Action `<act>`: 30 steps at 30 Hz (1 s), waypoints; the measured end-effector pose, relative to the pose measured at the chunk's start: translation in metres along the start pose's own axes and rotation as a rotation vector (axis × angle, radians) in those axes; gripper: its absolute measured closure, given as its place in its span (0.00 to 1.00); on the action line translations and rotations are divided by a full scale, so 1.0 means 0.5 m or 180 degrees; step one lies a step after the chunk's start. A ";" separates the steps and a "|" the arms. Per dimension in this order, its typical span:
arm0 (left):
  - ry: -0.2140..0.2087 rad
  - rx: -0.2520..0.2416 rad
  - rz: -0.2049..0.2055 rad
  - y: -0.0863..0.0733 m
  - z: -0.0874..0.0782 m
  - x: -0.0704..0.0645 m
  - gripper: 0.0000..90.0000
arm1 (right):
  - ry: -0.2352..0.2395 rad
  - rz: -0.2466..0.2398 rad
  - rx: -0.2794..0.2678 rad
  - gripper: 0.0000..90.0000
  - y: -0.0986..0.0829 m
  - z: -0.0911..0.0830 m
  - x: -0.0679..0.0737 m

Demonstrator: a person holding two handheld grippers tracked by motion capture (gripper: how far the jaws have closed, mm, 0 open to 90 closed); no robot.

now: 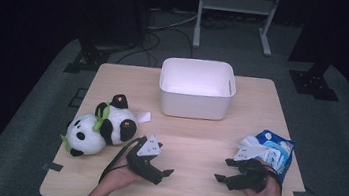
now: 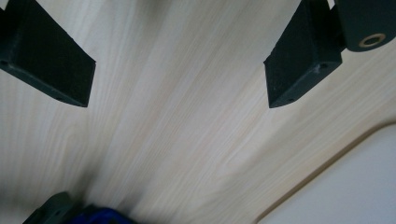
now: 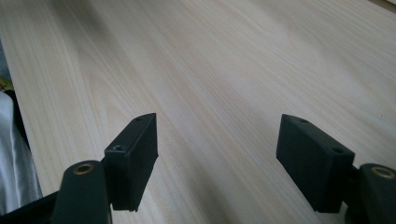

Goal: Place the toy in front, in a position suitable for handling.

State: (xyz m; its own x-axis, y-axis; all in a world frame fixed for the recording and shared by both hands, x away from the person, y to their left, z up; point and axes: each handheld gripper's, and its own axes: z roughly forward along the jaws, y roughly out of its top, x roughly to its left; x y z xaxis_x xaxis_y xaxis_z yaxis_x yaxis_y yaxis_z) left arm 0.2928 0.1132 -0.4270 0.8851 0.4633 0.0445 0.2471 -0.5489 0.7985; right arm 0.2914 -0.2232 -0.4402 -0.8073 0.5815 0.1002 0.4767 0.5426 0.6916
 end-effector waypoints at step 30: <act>0.0605 -0.0513 -0.0164 0.042 -0.245 0.097 0.08 | 0.0025 0.0011 0.0048 0.31 0.004 0.011 0.010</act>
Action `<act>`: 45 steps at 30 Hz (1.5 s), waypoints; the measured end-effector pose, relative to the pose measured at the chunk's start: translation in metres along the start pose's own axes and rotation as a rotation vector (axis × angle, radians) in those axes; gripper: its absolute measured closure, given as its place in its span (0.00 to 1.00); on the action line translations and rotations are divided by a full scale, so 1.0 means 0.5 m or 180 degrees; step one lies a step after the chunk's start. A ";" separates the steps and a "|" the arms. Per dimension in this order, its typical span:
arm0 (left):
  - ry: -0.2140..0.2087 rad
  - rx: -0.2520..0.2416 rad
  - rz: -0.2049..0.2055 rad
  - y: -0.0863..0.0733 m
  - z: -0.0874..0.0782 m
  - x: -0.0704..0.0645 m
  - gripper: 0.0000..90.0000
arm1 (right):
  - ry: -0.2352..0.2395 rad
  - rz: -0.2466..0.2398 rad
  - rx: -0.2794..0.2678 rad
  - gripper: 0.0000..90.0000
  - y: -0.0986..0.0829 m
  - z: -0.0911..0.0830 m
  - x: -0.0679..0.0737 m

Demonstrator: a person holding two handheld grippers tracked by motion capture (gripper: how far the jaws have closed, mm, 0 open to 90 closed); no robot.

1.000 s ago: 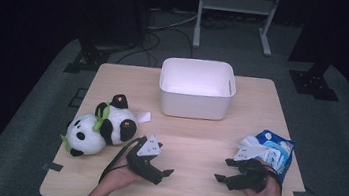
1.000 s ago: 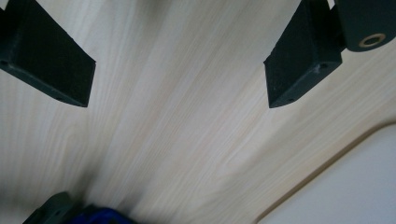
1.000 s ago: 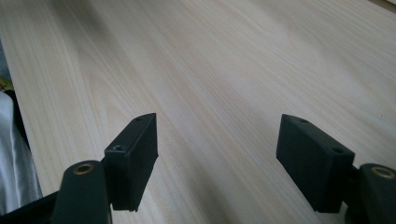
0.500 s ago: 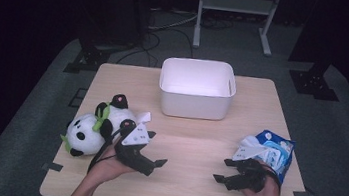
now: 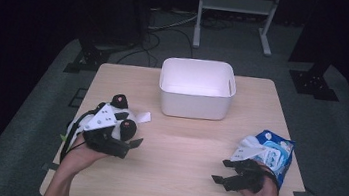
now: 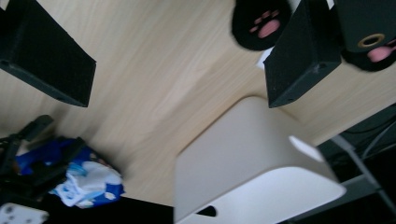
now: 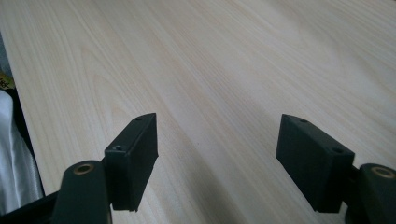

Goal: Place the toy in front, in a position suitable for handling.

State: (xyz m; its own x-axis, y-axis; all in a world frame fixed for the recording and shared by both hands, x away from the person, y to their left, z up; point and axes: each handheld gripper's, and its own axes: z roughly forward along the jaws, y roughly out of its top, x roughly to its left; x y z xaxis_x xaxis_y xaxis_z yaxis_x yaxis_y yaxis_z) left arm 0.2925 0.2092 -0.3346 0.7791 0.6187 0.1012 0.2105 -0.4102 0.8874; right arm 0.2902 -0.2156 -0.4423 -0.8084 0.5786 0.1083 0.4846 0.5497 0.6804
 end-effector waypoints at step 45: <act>0.0855 0.0278 -0.0568 -0.134 -0.031 0.140 0.81 | -0.0012 -0.0143 0.0136 0.31 0.004 0.010 0.015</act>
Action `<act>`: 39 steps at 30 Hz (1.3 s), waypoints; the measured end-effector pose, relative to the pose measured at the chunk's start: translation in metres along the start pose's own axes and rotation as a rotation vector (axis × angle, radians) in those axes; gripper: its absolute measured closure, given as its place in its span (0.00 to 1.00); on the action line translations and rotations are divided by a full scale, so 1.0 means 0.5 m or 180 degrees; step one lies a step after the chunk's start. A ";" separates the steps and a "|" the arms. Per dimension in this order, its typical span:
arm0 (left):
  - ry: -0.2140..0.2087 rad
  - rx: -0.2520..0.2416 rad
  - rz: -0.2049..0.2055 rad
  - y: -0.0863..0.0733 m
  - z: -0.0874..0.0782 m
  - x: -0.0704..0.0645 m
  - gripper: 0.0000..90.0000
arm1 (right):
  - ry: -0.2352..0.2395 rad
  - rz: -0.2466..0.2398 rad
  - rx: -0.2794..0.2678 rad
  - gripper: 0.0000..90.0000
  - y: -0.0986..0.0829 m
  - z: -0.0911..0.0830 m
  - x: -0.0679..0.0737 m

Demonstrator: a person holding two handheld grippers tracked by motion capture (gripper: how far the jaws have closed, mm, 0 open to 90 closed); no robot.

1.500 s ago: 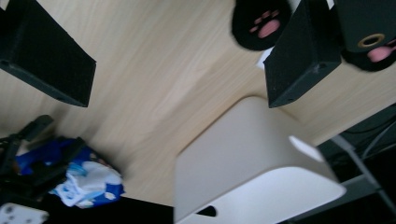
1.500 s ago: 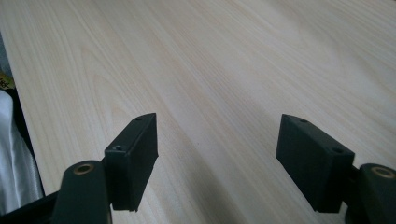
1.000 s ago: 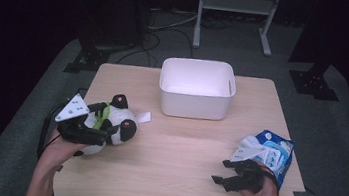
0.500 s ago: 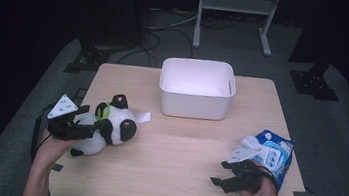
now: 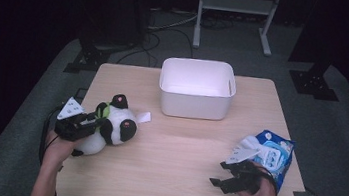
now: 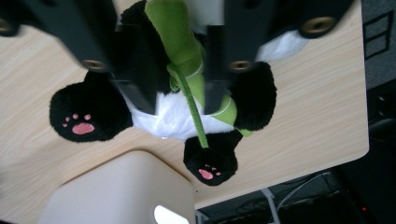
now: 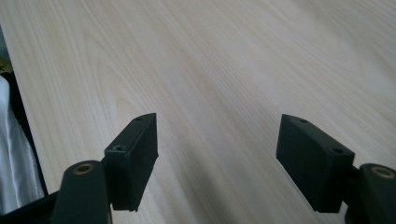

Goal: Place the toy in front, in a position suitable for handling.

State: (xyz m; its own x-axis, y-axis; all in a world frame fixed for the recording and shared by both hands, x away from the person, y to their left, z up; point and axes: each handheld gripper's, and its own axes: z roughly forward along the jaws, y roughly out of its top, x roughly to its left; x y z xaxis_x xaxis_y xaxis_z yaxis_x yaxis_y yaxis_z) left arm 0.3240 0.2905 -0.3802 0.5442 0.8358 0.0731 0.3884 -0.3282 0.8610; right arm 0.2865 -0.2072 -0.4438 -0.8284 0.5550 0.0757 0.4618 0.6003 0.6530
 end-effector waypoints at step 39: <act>-0.0995 0.0030 0.0840 0.162 0.059 -0.215 0.97 | -0.0063 0.0104 -0.0246 0.31 -0.007 -0.043 -0.019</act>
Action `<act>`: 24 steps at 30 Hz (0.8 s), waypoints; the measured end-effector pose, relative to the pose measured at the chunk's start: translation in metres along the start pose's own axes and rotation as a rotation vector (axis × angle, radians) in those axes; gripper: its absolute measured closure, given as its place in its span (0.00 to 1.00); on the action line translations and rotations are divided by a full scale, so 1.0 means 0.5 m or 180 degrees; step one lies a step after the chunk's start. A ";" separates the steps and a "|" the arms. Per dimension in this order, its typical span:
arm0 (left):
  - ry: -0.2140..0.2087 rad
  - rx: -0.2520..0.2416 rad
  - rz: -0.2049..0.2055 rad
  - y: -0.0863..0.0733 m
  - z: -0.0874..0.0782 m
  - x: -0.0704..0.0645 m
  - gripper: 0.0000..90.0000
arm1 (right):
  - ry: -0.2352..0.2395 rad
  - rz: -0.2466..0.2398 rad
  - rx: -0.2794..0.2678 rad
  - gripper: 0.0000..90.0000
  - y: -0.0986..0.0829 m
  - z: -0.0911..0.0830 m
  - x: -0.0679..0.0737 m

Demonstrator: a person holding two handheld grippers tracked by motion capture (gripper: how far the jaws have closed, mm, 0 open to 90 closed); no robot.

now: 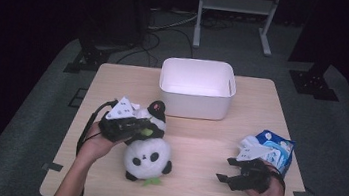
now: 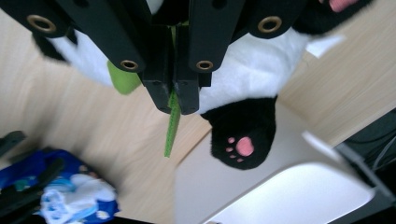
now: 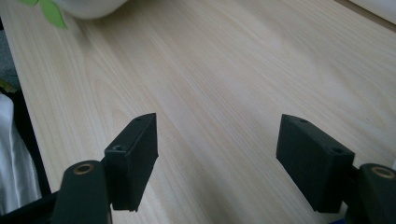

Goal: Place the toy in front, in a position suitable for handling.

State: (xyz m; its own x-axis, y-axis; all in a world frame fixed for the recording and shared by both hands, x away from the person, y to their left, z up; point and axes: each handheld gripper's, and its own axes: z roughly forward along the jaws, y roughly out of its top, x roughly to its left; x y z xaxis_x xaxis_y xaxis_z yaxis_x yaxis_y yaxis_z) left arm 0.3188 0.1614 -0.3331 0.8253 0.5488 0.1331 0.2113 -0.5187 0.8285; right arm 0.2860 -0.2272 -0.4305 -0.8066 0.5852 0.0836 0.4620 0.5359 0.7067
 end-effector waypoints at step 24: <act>-0.0520 0.0134 0.0400 0.102 0.108 -0.080 0.97 | -0.0021 0.0111 -0.0224 0.34 -0.006 -0.036 -0.015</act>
State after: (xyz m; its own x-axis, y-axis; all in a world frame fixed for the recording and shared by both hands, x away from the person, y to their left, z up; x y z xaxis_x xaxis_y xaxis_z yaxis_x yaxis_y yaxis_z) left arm 0.3246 0.0777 -0.3256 0.9197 0.3664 0.1412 0.1202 -0.6051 0.7870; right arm 0.2839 -0.2441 -0.4203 -0.7879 0.6068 0.1044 0.4623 0.4711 0.7512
